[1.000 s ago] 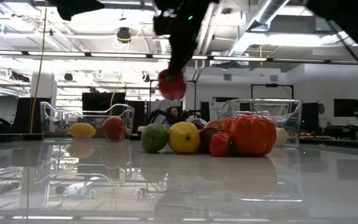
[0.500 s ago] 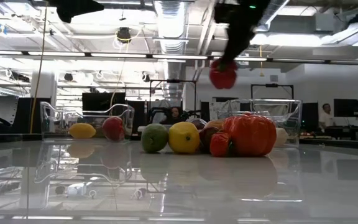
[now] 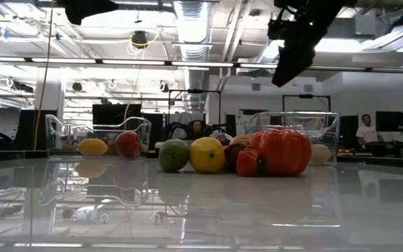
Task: Sort produce into baskets
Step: Put the brown potato into the right transparent bin
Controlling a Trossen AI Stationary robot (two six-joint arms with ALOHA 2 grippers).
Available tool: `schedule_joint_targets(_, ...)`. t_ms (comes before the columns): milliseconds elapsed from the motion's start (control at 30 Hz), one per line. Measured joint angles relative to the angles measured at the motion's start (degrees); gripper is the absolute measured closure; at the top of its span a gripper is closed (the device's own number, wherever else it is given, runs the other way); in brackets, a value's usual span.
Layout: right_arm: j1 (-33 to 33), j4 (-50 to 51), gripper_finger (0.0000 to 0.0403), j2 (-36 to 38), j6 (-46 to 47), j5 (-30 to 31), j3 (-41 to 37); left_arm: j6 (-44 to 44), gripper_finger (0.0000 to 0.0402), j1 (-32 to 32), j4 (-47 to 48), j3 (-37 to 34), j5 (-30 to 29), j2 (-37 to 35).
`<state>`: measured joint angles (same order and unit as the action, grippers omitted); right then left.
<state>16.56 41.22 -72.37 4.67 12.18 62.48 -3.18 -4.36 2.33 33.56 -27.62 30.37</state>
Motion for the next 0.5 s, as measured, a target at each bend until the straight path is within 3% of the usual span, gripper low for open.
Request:
schedule_joint_targets(200, -8.4, -7.0, 0.0082, -5.2, 0.0, 2.0, 0.4, -0.4, 0.0173, 0.0, 0.0, 0.0, 0.0, 0.0)
schedule_joint_targets(500, -19.8, -5.2, 0.0081, -18.3, 1.9, 1.9, 8.6, 0.0, 0.0173, 0.0, 0.1, 0.0, 0.0, 0.0)
